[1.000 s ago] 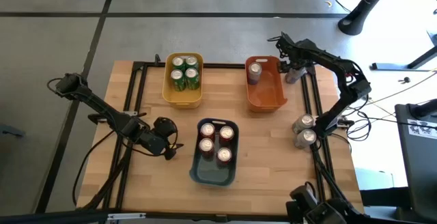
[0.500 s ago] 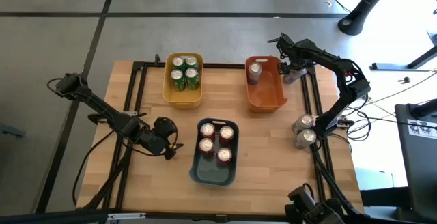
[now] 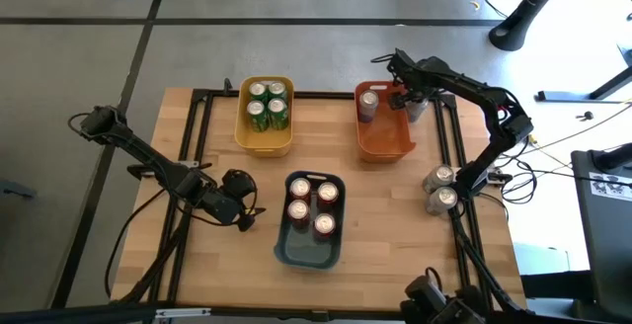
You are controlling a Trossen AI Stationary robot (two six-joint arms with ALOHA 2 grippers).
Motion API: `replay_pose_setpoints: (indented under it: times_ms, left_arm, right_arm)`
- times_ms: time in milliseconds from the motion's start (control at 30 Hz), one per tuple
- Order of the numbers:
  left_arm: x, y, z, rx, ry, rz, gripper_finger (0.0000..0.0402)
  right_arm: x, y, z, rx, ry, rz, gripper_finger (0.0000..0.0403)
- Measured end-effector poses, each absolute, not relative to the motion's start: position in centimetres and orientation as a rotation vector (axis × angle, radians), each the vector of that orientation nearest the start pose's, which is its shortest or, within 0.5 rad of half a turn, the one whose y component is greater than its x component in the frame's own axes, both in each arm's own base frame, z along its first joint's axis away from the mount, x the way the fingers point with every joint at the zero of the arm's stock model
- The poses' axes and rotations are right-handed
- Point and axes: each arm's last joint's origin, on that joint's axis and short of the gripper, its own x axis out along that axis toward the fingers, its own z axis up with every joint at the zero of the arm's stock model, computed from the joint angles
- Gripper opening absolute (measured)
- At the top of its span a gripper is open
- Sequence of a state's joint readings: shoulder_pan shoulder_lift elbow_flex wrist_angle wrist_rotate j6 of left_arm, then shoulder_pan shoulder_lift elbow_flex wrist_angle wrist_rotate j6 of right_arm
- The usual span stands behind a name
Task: Sort soda cans
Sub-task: Put the blue-white soda can into the orange bin
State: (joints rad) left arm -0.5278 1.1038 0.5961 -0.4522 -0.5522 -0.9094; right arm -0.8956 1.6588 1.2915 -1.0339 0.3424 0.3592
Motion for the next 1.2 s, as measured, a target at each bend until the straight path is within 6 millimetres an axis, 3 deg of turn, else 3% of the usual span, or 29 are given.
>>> replay_pose_setpoints:
  times_ms: [467, 867, 1200]
  left_arm:
    - [17.8, -8.6, 19.7, -0.357, 0.722, 0.385, 0.0335]
    - [17.8, -8.6, 19.7, -0.357, 0.721, 0.386, 0.0335]
    - [17.8, -8.6, 19.7, -0.357, 0.721, 0.387, 0.0335]
  right_arm:
    - [17.2, -24.7, 25.7, 0.656, 1.188, -1.360, 0.0356]
    - [15.4, -25.5, 23.6, 0.812, 1.150, -1.324, 0.0356]
    - [15.4, -25.4, 22.4, 0.806, 1.139, -1.307, 0.0350]
